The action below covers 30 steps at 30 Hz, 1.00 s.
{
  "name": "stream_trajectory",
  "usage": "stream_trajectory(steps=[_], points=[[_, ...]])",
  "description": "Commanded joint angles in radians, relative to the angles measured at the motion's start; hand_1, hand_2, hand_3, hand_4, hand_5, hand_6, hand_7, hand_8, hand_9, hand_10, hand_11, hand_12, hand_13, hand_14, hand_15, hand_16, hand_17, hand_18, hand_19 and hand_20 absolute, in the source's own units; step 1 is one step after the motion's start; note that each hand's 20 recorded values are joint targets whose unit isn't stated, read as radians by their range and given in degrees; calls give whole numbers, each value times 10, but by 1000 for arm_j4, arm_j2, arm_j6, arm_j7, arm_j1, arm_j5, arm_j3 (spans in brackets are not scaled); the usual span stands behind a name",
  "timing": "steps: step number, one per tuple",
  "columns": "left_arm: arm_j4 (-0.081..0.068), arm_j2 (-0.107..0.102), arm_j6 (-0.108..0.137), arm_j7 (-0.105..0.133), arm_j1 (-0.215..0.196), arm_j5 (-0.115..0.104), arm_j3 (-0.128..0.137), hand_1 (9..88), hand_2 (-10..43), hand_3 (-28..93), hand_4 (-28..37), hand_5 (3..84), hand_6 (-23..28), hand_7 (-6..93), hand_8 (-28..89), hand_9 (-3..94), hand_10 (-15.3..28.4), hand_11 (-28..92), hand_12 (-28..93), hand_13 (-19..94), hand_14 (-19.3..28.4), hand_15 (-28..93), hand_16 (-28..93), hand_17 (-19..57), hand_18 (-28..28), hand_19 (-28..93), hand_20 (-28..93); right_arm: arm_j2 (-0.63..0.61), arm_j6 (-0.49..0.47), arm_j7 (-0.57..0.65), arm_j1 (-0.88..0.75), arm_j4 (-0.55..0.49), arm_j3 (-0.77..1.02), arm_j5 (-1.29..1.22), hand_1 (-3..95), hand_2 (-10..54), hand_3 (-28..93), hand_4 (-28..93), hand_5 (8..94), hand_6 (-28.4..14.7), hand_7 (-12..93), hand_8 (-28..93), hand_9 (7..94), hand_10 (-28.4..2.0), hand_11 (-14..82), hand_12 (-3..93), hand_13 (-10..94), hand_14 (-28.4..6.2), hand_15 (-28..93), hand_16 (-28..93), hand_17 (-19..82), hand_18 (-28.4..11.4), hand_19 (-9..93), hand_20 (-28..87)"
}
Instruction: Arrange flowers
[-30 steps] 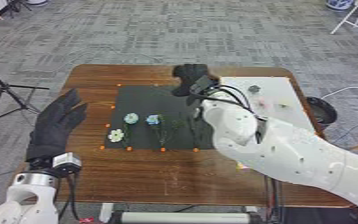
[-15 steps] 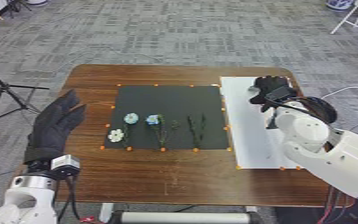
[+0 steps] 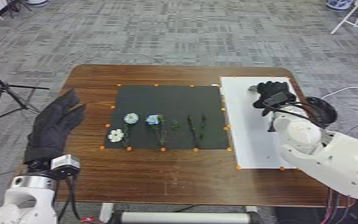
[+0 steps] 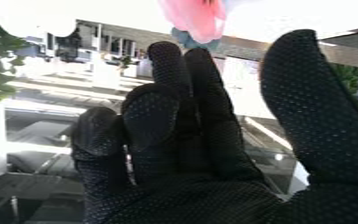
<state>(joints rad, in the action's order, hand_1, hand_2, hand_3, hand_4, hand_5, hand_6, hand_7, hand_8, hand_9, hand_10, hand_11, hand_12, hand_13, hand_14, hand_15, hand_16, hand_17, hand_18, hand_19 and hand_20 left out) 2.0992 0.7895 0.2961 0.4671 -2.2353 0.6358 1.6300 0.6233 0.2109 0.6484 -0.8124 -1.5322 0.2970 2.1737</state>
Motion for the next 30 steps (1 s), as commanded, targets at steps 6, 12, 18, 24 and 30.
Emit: stream_trajectory(steps=[6,12,18,24,30], points=[[12,4,3,13,-9,3,1,249,-8,676,-250,328,32,158,-72,250,119,198,195,207,142,270,61,-95,199,382,131,-6,-60,40,23,6,-13,-1,337,-95,845,-283,535,-20,324,-132,565,-120,347,241,596,-96,857,255,332,-199,929,558],[2,9,-2,22,-10,-14,-4,250,-8,674,-251,327,32,159,-72,250,119,199,195,207,142,269,62,-95,199,382,131,5,-22,43,32,38,-49,3,350,-95,846,-282,562,-8,368,-144,590,-113,369,250,612,-93,853,260,338,-200,931,560],[-19,30,14,-22,-5,18,-13,250,-8,675,-251,328,32,159,-73,250,119,198,194,207,143,270,62,-95,199,382,131,6,57,34,46,51,-91,26,465,-90,814,-262,652,8,496,58,757,-77,256,490,668,-80,840,282,376,-195,932,584],[-35,34,22,-30,7,8,-38,251,-8,675,-251,327,32,159,-73,249,119,198,195,206,142,270,62,-95,199,380,131,10,114,-5,18,10,-61,40,466,-92,827,-229,678,4,509,71,770,-73,297,513,688,-76,840,288,392,-196,932,597],[-37,38,25,-33,1,3,-42,250,-9,675,-251,326,32,159,-73,249,119,198,195,206,142,270,62,-95,199,380,131,41,202,-61,22,-121,-54,41,463,-95,832,-211,687,1,513,67,772,-77,325,513,694,-74,840,294,398,-195,932,604]])
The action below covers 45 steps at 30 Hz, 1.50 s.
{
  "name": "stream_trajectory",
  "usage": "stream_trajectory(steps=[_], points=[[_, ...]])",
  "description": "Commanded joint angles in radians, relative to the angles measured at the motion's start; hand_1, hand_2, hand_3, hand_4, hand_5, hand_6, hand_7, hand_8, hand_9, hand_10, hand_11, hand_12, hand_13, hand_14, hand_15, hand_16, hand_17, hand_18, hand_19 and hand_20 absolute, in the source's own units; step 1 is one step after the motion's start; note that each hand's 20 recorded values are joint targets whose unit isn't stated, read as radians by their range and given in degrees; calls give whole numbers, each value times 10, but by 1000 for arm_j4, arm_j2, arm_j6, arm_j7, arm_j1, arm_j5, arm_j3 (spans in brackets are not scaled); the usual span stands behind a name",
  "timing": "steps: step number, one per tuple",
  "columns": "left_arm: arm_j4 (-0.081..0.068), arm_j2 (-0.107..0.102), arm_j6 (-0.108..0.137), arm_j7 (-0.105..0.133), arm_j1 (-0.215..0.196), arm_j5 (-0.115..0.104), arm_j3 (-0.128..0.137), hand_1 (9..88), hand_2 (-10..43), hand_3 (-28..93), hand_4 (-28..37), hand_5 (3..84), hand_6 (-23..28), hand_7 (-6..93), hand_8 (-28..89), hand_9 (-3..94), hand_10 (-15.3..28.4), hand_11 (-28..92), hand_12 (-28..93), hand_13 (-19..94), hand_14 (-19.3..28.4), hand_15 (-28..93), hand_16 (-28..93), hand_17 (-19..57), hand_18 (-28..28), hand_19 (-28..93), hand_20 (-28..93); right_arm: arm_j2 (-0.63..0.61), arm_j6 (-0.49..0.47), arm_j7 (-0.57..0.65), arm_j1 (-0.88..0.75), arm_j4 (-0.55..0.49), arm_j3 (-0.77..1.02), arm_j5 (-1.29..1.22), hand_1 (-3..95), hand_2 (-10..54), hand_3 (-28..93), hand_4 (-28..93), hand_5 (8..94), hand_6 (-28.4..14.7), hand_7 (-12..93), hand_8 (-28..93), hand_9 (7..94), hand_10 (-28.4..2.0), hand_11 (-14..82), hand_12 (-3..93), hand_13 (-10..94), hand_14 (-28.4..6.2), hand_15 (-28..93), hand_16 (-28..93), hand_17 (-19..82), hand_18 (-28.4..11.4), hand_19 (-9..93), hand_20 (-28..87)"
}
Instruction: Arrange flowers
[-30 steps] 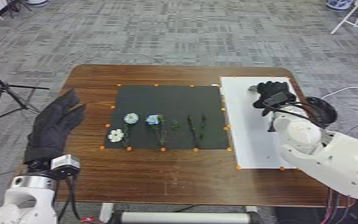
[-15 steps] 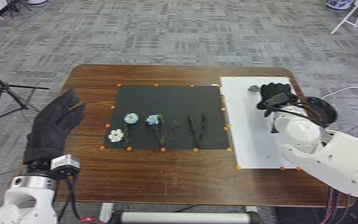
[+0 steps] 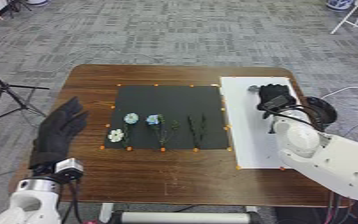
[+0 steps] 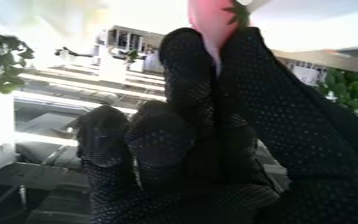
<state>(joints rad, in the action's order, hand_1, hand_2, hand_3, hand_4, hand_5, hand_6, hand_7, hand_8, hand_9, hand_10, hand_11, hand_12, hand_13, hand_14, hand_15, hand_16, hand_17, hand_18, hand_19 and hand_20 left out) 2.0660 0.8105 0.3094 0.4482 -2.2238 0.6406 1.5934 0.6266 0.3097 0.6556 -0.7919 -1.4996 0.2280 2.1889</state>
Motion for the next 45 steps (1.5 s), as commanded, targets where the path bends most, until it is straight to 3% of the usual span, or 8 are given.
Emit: stream_trajectory(steps=[1,15,21,22,26,28,38,45], points=[[-4,16,9,-14,-11,0,-5,250,-9,676,-251,326,32,159,-73,249,119,198,195,206,142,270,62,-95,199,381,131,50,108,-73,6,-175,16,28,464,-95,832,-211,687,1,514,67,771,-78,328,512,696,-73,840,294,401,-195,932,605],[-7,-2,-4,-10,43,12,-20,249,-9,676,-251,326,31,161,-73,249,118,199,195,206,142,270,62,-95,198,380,132,283,91,-110,99,-192,-122,8,465,-95,831,-216,693,2,513,52,774,-72,327,501,699,-69,841,305,406,-191,932,617],[0,-10,-6,2,32,10,-9,249,-9,677,-252,326,31,160,-74,249,119,199,195,206,143,270,61,-95,198,380,131,339,64,-100,107,-156,-178,11,465,-95,831,-217,698,2,511,41,783,-72,317,496,701,-68,841,305,406,-190,932,618],[-13,-9,-5,-7,61,13,-23,249,-9,677,-252,326,32,160,-74,249,118,199,195,206,142,270,61,-95,198,380,132,351,58,-117,103,-131,-171,7,465,-95,830,-218,698,2,510,40,784,-71,315,496,701,-68,842,306,406,-189,932,618],[-10,-15,-7,-2,67,13,-28,250,-9,676,-253,326,30,162,-74,249,119,199,195,206,143,270,62,-95,198,379,131,374,54,-112,113,-91,-205,7,466,-95,829,-220,700,4,509,36,786,-71,310,499,701,-67,842,307,406,-189,932,619],[-25,-16,-8,-13,103,17,-47,249,-9,676,-252,326,31,161,-74,249,119,200,195,206,142,271,62,-95,198,379,131,394,49,-108,107,-51,-200,8,467,-95,829,-221,700,4,509,33,787,-71,307,500,700,-67,842,308,406,-190,932,619],[-7,-11,-20,-5,64,13,-25,249,-8,675,-252,326,31,161,-74,249,119,199,195,207,143,273,62,-95,199,380,132,418,52,-42,108,-60,-230,25,469,-95,824,-222,703,6,505,30,792,-71,296,501,702,-68,842,307,408,-191,932,622],[-9,-10,-21,-5,70,11,-30,249,-9,676,-252,326,32,160,-73,249,119,199,195,206,143,270,61,-95,199,380,132,432,75,-57,103,-70,-226,34,459,-95,821,-220,699,10,498,32,794,-68,281,500,700,-71,843,309,407,-192,932,625]])
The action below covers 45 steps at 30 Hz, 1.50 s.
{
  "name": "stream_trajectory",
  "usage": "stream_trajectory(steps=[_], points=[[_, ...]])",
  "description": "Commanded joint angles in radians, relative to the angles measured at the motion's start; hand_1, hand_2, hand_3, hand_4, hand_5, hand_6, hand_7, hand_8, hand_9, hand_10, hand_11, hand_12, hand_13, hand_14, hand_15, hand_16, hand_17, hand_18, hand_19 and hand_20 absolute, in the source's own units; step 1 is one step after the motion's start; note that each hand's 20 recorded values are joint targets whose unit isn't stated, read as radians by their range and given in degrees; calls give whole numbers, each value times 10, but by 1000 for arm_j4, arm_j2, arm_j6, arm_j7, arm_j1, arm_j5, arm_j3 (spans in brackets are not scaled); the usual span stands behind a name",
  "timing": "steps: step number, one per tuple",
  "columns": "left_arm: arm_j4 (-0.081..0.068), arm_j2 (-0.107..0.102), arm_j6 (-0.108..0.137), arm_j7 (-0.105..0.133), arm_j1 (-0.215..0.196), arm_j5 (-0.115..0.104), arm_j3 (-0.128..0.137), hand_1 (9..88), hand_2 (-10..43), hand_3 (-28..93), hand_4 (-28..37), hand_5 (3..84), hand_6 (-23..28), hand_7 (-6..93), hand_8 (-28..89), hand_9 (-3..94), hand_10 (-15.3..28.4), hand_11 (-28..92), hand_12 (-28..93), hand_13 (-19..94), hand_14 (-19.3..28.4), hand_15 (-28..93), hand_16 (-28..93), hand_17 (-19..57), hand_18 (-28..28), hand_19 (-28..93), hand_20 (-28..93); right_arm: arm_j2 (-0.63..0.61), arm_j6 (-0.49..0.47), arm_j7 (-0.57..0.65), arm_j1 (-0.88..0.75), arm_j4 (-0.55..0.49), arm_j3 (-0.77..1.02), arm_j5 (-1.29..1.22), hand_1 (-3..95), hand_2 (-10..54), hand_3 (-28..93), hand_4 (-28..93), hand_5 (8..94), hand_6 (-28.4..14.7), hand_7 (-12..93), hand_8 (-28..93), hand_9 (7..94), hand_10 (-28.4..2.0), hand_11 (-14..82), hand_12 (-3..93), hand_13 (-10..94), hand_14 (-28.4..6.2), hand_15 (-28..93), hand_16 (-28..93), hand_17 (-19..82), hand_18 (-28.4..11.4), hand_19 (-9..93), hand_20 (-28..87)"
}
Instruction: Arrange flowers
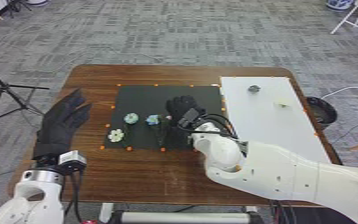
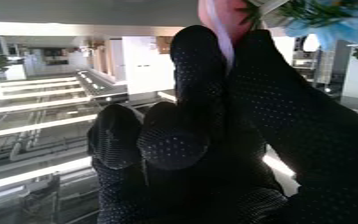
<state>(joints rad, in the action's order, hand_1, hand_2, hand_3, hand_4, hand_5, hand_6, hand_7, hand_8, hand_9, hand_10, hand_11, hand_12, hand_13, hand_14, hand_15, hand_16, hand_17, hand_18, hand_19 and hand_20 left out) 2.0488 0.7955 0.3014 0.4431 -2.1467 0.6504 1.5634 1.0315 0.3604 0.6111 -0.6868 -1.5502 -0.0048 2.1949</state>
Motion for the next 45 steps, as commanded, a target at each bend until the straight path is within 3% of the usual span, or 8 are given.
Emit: stream_trajectory(steps=[1,5,11,19,29,33,41,45], points=[[7,6,-13,-2,-4,2,-1,249,-9,676,-252,327,32,160,-73,249,119,199,195,206,143,270,61,-95,199,380,132,31,26,-11,-3,-16,8,32,459,-95,820,-221,699,11,498,33,794,-68,280,500,700,-71,843,309,408,-193,932,625],[6,6,-17,-3,-1,3,0,249,-9,675,-252,326,32,160,-73,249,119,199,195,207,142,270,62,-95,199,380,132,38,32,-11,3,-12,11,33,456,-95,822,-231,695,12,496,36,793,-67,274,501,700,-71,843,309,407,-193,932,626],[-14,8,-8,-13,43,6,-28,250,-9,675,-253,326,32,159,-73,249,119,199,195,206,143,271,62,-95,199,380,132,48,40,-26,4,27,33,35,440,-95,790,-260,666,11,480,43,770,-70,254,494,690,-71,845,313,401,-192,932,628],[7,6,-13,-1,-1,3,-1,250,-8,675,-252,326,32,160,-73,249,119,200,194,206,142,270,62,-95,199,380,131,28,28,26,11,-1,27,43,415,-95,770,-282,629,2,449,40,698,-87,320,408,668,-76,849,310,384,-193,932,621],[8,5,-6,-1,-4,0,3,250,-8,675,-252,327,32,160,-73,249,120,199,194,206,143,272,61,-95,199,380,131,-8,-1,16,-2,-45,71,31,380,-95,808,-283,596,1,407,31,642,-99,373,335,642,-83,854,304,370,-191,932,612],[4,13,-8,-9,-1,1,-6,250,-9,676,-252,326,33,159,-73,249,119,199,194,207,142,272,61,-95,199,380,132,-59,-17,-5,-34,-117,134,13,347,-95,841,-281,575,-4,369,-126,607,-117,396,274,627,-88,856,297,360,-195,932,608],[-8,51,11,-28,-52,-26,-19,248,-9,677,-252,326,33,159,-73,249,119,199,195,206,141,269,61,-96,199,380,132,-240,-3,5,-68,-218,257,7,322,-95,848,-278,494,-30,300,-135,517,-129,345,255,567,-105,847,283,322,-201,922,578],[9,42,9,-16,-100,-31,16,248,-10,677,-252,327,33,160,-73,249,120,199,195,205,142,270,62,-96,199,380,132,-316,-75,64,-83,-221,312,-14,305,-95,854,-277,433,-55,253,-117,443,-146,293,238,505,-119,832,262,289,-206,894,565]])
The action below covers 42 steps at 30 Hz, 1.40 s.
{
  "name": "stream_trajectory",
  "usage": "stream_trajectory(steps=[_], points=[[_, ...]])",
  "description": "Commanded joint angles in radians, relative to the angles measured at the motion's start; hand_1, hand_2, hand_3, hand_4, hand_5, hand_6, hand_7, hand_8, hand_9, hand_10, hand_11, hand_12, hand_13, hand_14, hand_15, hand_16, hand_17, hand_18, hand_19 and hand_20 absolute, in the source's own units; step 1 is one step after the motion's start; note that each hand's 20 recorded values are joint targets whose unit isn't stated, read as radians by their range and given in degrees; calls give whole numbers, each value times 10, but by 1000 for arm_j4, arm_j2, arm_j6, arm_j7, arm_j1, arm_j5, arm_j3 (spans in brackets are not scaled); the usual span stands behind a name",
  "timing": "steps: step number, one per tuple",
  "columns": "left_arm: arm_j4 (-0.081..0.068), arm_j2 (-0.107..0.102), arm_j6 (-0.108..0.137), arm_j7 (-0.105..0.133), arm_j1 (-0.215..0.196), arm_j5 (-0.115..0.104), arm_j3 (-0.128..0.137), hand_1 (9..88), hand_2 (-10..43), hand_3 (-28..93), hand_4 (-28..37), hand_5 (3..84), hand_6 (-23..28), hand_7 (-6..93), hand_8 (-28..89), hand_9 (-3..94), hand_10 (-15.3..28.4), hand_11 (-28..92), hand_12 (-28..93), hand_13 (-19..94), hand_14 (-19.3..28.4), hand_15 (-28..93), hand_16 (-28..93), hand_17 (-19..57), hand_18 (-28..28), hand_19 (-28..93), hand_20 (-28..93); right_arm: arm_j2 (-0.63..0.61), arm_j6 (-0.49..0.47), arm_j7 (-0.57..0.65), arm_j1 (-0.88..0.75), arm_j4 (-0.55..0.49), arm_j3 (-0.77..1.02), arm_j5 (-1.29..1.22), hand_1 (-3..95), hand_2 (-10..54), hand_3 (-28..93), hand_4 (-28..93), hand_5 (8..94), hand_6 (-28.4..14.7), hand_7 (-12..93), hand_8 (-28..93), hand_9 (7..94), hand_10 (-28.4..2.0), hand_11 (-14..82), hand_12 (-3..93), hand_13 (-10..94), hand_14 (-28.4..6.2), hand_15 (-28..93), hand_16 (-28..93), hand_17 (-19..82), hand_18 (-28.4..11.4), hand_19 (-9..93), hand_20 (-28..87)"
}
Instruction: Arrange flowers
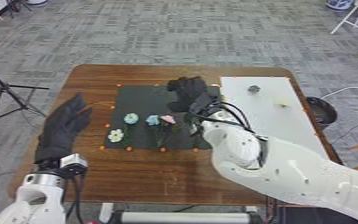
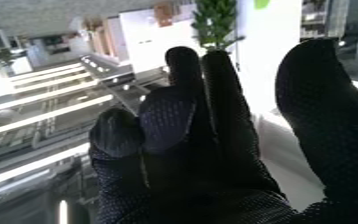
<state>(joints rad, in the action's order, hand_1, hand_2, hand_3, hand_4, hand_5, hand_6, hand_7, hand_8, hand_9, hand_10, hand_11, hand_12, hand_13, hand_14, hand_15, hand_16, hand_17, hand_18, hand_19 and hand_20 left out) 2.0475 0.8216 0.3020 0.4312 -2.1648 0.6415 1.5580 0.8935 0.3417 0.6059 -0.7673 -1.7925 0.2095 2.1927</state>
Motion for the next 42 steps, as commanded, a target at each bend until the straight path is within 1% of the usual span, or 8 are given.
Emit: stream_trajectory(steps=[1,7,16,30,34,37,39,42], points=[[13,14,8,-2,-87,-21,27,248,-10,677,-252,326,33,160,-73,249,120,199,195,205,142,270,63,-96,199,380,132,-192,-81,81,-3,29,110,-33,301,-95,853,-278,410,-64,236,-109,419,-152,273,235,487,-124,828,251,279,-209,887,562],[19,4,-2,-2,-109,-16,60,247,-10,677,-252,325,32,158,-73,247,118,198,195,205,141,271,63,-96,199,380,132,-232,-149,149,-15,132,152,-75,268,-95,835,-282,302,-112,150,-76,298,-182,191,228,391,-153,807,197,226,-220,842,552],[29,-9,-2,8,-99,-9,67,246,-11,675,-252,323,31,158,-72,246,119,195,196,205,141,269,62,-96,199,379,132,-271,-263,190,-20,217,146,-171,229,-95,824,-283,224,-147,47,-38,243,-214,71,204,317,-166,742,170,177,-226,774,534],[44,-36,6,28,-97,-6,86,245,-11,675,-252,323,31,159,-72,247,119,195,197,205,141,267,63,-96,199,379,132,-318,-457,298,-13,249,124,-126,251,-95,837,-283,276,-135,66,-33,304,-213,79,190,352,-166,735,166,188,-237,779,538],[43,-37,7,32,-95,-9,83,245,-12,675,-252,323,30,159,-72,248,119,195,196,205,142,269,64,-95,199,379,131,-318,-423,297,-9,275,95,-112,262,-95,844,-281,322,-114,139,-61,350,-195,163,213,390,-169,741,182,210,-241,808,535],[42,-39,5,34,-90,-11,78,246,-12,675,-253,323,30,158,-73,248,119,196,197,206,143,269,63,-95,199,379,131,-313,-282,267,6,319,25,-46,312,-95,856,-244,411,-76,247,-96,437,-167,291,233,458,-150,740,208,241,-234,840,529],[42,-40,3,34,-86,-10,76,245,-12,676,-252,323,31,159,-72,248,119,196,197,205,142,268,63,-95,199,379,131,-325,-170,215,1,325,2,-17,381,-95,855,-243,513,-33,351,-80,570,-120,332,284,554,-113,724,263,282,-220,871,523],[46,-41,4,34,-87,-8,79,246,-11,675,-253,324,32,158,-72,248,120,196,196,206,143,267,63,-95,199,379,132,-336,-59,179,0,300,-25,28,493,-95,819,-261,670,10,453,26,799,-72,220,467,688,-72,703,340,350,-203,908,521]])
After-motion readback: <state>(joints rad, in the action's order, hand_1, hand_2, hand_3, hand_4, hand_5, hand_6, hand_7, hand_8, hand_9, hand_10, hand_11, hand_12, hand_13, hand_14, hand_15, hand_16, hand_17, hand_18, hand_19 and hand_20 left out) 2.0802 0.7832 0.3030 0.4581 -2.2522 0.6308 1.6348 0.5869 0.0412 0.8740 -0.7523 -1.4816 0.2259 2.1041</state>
